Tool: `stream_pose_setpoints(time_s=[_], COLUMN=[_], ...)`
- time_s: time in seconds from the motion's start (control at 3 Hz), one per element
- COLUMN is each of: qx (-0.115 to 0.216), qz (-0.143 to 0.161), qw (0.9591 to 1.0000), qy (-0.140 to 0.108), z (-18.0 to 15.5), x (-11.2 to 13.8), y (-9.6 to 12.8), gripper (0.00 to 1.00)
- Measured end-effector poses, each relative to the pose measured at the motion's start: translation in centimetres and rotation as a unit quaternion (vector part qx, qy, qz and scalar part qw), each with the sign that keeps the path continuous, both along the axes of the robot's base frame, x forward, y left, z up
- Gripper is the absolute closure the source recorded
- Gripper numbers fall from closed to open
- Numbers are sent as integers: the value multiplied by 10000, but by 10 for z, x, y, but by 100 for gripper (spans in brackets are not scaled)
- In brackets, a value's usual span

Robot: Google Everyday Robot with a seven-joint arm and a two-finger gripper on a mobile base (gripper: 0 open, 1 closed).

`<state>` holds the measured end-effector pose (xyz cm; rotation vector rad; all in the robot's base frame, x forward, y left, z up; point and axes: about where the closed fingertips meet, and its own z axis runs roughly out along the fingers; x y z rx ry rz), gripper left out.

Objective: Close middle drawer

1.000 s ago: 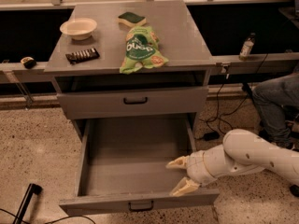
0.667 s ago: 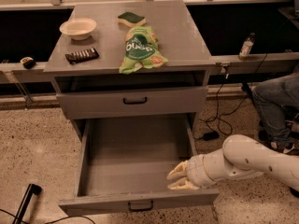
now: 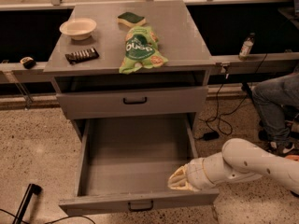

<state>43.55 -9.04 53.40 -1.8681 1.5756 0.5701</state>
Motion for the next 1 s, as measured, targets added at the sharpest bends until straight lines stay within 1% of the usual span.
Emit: stream_pose_setpoints(time_s=[0.33,0.67,1.0], qx=[-1,-149,-214], qz=[1,81,129], qw=[10000,9997,9992], qy=[2,191,311], z=[0,-27,-55], x=[0,-17,-37], y=[0,5,13], gripper=[100,100,100])
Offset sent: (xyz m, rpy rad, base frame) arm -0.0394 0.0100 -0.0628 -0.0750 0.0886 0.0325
